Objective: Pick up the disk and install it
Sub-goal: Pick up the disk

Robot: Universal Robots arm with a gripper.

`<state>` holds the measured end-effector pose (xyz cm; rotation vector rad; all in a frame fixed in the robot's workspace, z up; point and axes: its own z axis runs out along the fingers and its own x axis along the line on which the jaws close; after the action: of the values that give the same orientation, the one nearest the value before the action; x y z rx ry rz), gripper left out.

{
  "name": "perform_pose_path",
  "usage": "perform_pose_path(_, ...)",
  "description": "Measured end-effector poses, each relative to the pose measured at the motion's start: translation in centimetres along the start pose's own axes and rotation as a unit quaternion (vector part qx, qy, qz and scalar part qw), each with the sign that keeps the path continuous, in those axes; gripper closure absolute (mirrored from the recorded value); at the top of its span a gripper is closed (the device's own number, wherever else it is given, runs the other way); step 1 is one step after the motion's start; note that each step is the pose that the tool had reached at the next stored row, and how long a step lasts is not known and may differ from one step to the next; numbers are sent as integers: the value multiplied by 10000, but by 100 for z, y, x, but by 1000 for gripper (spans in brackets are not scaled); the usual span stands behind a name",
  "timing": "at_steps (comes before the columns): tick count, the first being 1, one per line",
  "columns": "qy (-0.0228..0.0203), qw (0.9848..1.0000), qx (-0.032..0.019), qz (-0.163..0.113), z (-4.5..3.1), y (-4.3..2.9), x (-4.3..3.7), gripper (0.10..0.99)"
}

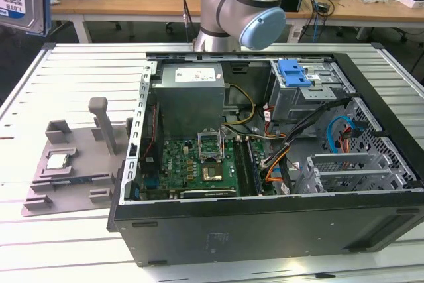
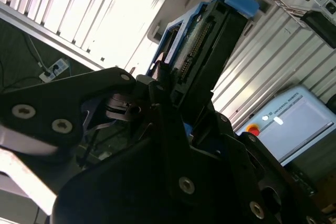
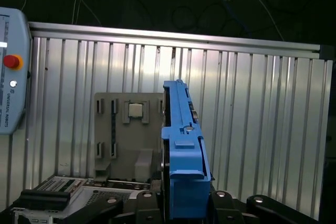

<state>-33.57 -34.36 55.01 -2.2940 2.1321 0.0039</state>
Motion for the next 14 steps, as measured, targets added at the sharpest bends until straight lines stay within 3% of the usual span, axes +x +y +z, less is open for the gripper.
perform_pose_path(8,6,10000,-2,-1,1,-309,23,718)
perform_pose_path(14,6,10000,-3,-1,2,-587,43,718)
